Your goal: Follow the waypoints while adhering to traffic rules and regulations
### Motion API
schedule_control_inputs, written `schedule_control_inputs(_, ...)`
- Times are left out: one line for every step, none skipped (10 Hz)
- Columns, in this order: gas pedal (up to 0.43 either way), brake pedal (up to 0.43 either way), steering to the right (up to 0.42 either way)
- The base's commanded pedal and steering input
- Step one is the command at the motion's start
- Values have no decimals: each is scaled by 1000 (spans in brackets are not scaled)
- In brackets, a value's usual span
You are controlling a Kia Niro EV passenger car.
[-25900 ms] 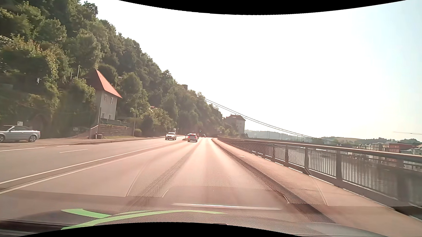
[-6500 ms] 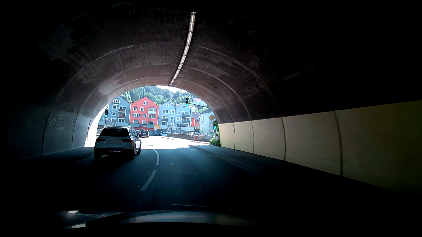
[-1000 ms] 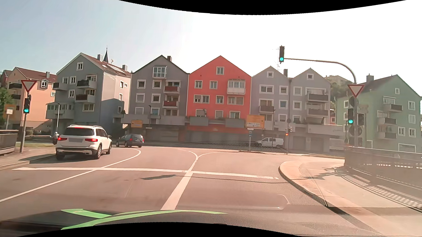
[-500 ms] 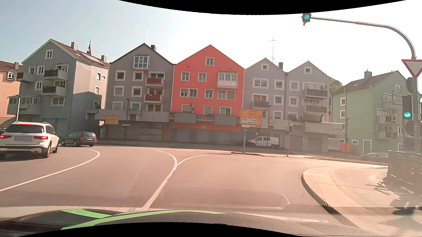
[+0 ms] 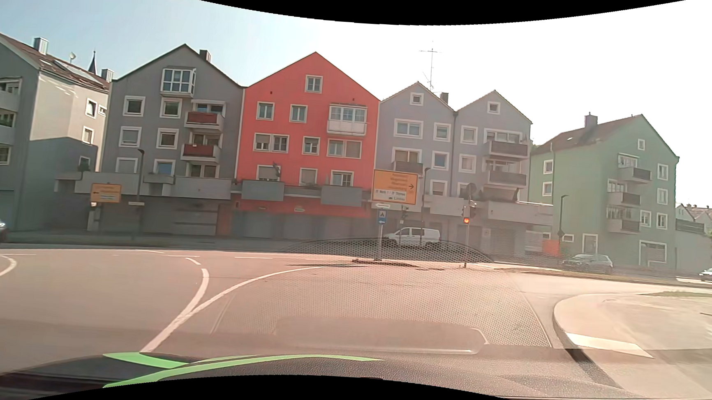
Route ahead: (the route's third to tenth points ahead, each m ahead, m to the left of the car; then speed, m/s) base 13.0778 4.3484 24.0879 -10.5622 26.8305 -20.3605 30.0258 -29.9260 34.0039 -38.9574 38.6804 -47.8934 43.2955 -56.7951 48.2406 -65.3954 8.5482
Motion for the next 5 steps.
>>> schedule_control_inputs(0, 0, 173)
schedule_control_inputs(0, 0, 187)
schedule_control_inputs(0, 0, 195)
schedule_control_inputs(0, 0, 203)
schedule_control_inputs(0, 0, 216)
